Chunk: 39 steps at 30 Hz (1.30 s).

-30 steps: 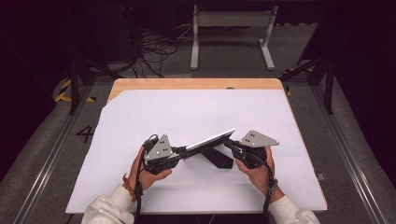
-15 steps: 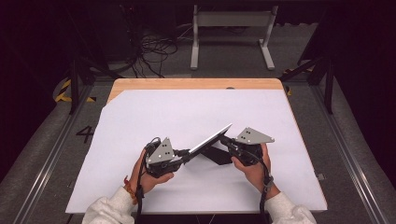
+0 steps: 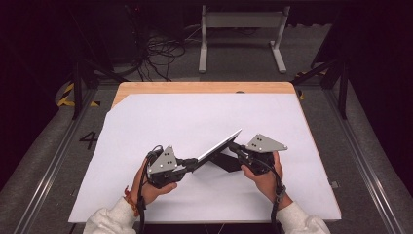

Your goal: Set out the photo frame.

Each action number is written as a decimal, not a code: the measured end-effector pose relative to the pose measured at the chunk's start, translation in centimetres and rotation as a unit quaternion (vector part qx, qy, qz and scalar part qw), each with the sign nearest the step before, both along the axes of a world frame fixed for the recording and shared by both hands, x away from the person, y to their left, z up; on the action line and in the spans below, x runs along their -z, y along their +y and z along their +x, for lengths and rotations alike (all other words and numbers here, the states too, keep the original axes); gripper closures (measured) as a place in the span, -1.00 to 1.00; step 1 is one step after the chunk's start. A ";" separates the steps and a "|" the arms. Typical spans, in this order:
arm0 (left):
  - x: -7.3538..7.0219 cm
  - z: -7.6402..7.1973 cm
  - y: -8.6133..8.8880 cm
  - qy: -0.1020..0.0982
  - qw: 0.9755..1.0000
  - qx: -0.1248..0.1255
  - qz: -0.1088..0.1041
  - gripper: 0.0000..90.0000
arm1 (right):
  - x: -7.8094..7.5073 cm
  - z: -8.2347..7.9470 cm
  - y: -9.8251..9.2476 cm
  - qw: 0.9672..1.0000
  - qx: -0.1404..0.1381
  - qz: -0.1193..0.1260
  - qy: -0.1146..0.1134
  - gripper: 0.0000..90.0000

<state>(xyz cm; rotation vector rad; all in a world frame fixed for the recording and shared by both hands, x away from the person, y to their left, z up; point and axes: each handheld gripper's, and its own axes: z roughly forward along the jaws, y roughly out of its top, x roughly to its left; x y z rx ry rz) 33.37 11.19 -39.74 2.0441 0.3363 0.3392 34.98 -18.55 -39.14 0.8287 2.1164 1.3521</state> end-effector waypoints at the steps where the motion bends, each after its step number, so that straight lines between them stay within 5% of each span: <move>1: 0.0 0.0 -0.1 -0.001 1.000 0.001 0.001 0.84 | 0.0 0.0 0.1 1.000 -0.001 -0.001 -0.002 1.00; 39: 0.2 -0.9 -3.0 0.006 1.000 0.026 -0.006 0.70 | -0.4 -1.1 2.3 0.999 -0.032 -0.023 0.015 1.00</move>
